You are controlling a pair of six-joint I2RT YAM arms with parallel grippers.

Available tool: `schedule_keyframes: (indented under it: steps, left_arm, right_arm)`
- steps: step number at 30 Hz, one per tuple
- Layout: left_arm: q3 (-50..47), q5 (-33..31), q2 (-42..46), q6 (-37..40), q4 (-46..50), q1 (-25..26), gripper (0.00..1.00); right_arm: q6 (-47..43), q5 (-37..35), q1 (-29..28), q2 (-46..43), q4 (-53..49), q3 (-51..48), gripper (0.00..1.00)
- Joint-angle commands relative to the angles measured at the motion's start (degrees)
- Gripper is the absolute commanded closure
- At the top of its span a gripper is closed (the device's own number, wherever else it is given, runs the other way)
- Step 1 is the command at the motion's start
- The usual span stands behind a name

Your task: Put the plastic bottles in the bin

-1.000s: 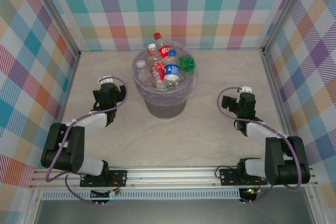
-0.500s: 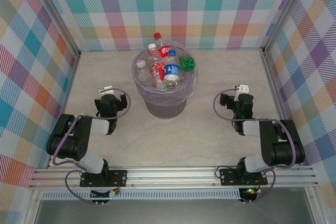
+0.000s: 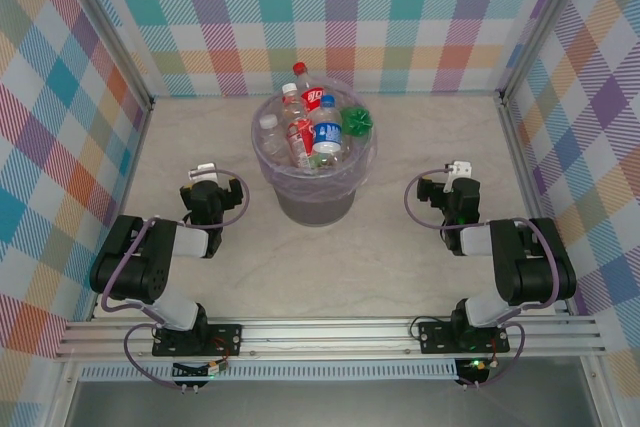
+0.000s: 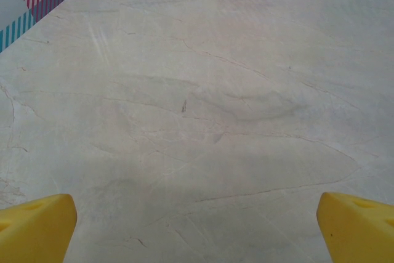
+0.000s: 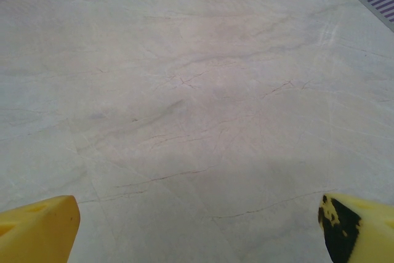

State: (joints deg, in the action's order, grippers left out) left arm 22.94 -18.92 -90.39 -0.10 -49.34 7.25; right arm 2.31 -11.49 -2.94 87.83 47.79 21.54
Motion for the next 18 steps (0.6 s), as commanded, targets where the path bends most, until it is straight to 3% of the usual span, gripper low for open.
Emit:
schedule_keyframes:
  steps: [1,18]
  left_arm:
    - [-0.4,0.5,-0.3,0.6,-2.2,-0.2,0.00]
    - [-0.4,0.4,-0.3,0.6,-2.3,-0.3,0.00]
  right_arm:
    - [0.5,0.8,0.3,-0.2,1.0,1.0,0.01]
    - [0.5,0.9,0.4,-0.2,0.8,1.1,0.01]
